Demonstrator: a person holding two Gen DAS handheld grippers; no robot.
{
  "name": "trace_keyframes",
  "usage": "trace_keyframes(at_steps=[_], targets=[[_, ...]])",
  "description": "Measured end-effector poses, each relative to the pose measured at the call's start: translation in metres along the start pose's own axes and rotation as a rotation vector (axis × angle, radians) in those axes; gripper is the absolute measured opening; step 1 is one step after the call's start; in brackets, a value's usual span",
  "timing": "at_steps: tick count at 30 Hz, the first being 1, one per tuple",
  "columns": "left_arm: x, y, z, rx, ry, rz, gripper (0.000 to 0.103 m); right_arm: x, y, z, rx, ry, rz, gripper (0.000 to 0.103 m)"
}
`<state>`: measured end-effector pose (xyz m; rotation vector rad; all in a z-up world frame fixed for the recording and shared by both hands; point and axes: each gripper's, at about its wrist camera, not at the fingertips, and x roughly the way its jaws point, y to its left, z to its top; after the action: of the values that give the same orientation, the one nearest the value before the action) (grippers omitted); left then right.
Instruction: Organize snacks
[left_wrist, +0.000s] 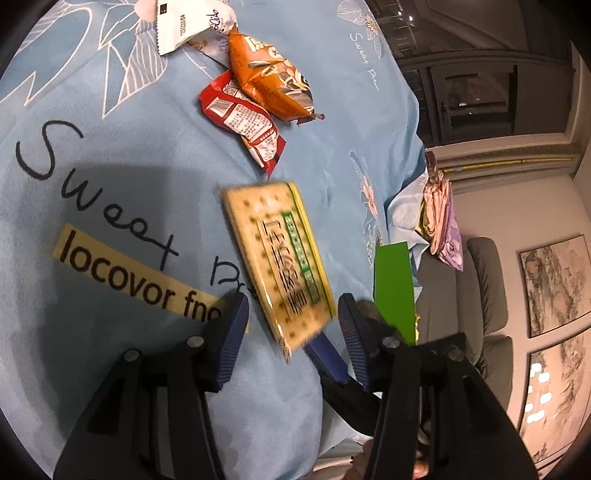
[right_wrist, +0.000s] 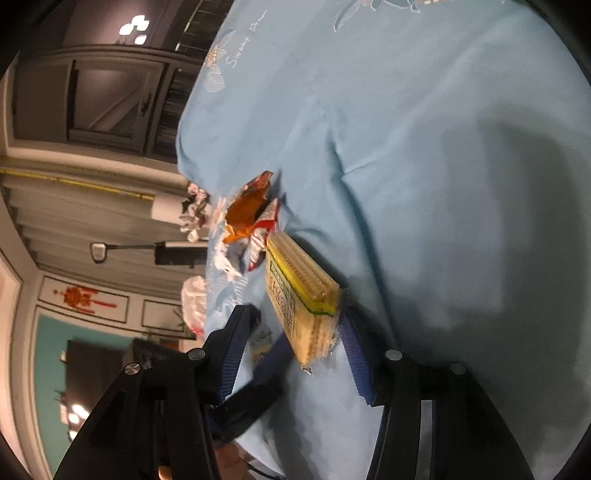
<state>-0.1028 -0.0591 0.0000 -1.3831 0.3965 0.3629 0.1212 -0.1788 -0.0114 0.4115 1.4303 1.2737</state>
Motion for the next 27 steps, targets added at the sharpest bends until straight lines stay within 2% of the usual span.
trace_keyframes(at_steps=[3,4,7,12,17,20,22,24,26,27], targets=[[-0.002,0.005,0.002,-0.016,-0.002,-0.008,0.048,0.007,0.001,0.004,0.006,-0.007,0.008,0.053],[-0.003,0.006,0.003,-0.024,-0.003,-0.007,0.045,0.011,0.003,0.005,-0.004,-0.009,-0.009,0.05],[-0.007,0.014,0.006,-0.057,0.006,-0.049,0.046,0.023,0.002,0.008,0.0,0.015,-0.082,0.028],[-0.014,0.024,0.011,-0.137,0.019,-0.109,0.046,0.019,0.007,0.006,-0.02,0.012,-0.048,0.025],[-0.016,0.017,0.009,-0.084,0.024,-0.067,0.048,0.004,0.008,0.003,-0.012,0.043,0.051,0.019],[-0.016,0.014,0.006,-0.095,-0.003,-0.09,0.054,-0.004,0.003,-0.005,0.019,0.072,0.108,0.019],[-0.015,0.014,0.006,-0.102,-0.007,-0.097,0.055,-0.006,-0.005,-0.012,0.059,0.101,0.141,0.019],[-0.016,0.013,0.005,-0.095,-0.013,-0.089,0.053,-0.006,-0.01,-0.018,0.087,0.119,0.184,0.019],[-0.015,0.014,0.003,-0.081,-0.02,-0.049,0.036,-0.007,-0.014,-0.022,0.093,0.125,0.19,0.019],[-0.013,0.015,0.002,-0.071,-0.016,-0.027,0.038,-0.008,-0.016,-0.023,0.099,0.119,0.185,0.019]])
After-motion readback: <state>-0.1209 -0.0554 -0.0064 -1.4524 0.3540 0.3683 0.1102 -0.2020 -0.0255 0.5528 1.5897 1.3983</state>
